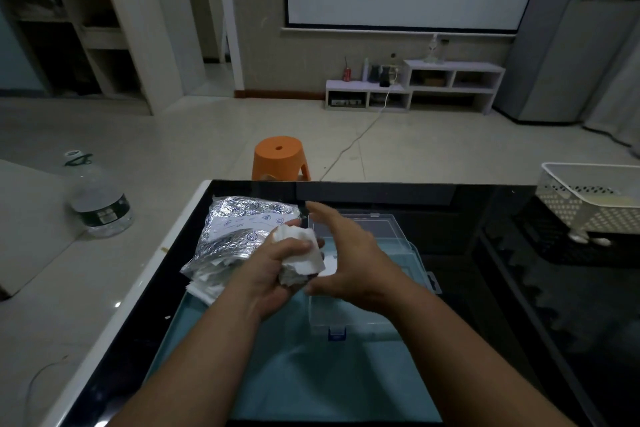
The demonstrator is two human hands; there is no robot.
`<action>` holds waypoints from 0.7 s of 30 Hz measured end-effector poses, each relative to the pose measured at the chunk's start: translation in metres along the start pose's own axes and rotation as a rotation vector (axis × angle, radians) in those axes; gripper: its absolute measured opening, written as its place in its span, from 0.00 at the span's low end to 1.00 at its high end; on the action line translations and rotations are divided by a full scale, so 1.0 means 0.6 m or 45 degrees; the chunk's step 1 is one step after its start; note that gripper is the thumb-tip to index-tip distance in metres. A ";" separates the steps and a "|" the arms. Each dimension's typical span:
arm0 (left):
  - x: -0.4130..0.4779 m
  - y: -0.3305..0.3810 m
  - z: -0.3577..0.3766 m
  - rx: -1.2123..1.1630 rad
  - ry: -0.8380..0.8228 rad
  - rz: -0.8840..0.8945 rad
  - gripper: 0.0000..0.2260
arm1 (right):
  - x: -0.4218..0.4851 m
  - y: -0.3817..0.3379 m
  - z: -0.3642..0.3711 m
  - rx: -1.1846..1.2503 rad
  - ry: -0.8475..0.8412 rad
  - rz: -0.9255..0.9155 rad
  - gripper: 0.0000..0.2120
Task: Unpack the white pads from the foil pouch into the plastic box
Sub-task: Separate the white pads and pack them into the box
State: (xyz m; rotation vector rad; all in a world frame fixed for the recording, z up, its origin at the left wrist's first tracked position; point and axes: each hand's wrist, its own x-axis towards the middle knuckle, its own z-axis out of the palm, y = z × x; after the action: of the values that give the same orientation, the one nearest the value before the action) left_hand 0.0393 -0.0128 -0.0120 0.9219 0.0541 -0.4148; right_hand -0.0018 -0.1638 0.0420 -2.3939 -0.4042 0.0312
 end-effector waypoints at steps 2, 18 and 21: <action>-0.003 -0.001 0.004 0.047 -0.066 -0.023 0.31 | -0.001 -0.004 -0.002 -0.065 -0.065 -0.033 0.51; -0.007 -0.003 0.009 0.137 -0.426 0.001 0.26 | 0.006 0.001 -0.002 -0.012 -0.063 -0.037 0.56; -0.008 -0.007 0.014 0.103 -0.392 -0.012 0.23 | 0.007 0.001 0.004 -0.075 -0.098 -0.023 0.60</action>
State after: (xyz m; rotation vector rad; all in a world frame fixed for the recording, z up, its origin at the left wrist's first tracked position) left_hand 0.0320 -0.0201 -0.0087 0.9283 -0.2413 -0.5672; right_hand 0.0022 -0.1615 0.0404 -2.4523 -0.4684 0.1054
